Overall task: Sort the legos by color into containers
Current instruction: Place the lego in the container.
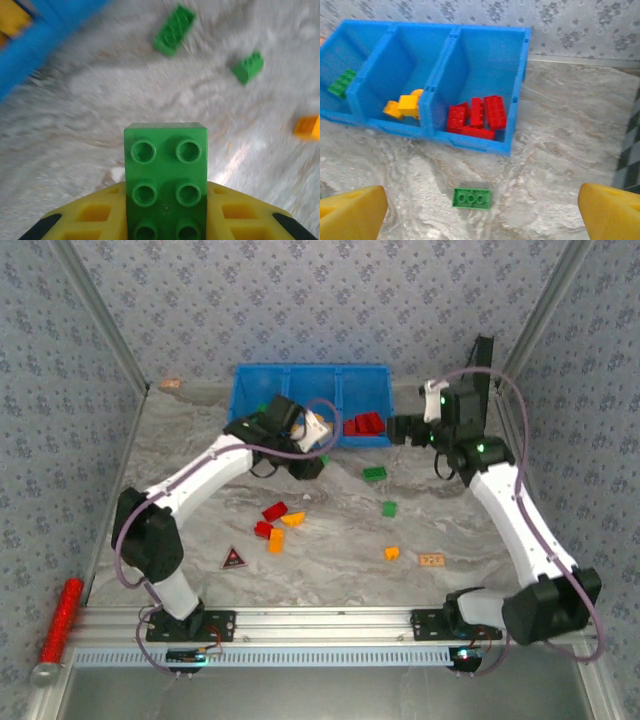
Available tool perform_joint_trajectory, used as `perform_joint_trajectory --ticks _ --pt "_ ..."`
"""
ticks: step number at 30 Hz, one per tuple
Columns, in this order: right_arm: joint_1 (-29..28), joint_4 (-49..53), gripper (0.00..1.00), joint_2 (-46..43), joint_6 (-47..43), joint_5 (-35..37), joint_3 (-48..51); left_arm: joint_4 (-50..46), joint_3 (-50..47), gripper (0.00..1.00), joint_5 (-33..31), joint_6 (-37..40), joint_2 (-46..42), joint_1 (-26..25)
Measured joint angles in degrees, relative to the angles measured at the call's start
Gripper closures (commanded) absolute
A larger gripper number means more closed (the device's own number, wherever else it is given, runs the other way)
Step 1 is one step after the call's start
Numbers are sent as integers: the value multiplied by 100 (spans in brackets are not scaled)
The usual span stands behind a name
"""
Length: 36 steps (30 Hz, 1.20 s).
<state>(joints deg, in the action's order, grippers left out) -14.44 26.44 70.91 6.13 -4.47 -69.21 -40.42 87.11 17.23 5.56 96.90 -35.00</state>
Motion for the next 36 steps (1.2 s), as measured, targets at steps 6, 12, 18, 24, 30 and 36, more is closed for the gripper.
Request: perform_joint_trajectory --ticks 6,12,18,24,30,36 --pt "-953 -560 0 -162 188 -170 1300 352 691 80 293 -433 13 754" --pt "-2216 -804 0 20 205 -63 1515 675 1071 80 -35 -769 219 1099" --pt "-3139 -852 0 850 153 127 1220 306 2087 80 -295 -1392 1303 1716" --pt "-3799 -763 0 1893 -114 234 420 -337 3244 81 -553 -1641 2459 1958" --pt "-4186 -695 0 2761 -382 251 -501 -632 3773 81 -660 -1814 3093 1965" --pt "-4452 -632 1 3512 -682 254 -1130 -848 4166 78 -815 -1919 3567 2074"
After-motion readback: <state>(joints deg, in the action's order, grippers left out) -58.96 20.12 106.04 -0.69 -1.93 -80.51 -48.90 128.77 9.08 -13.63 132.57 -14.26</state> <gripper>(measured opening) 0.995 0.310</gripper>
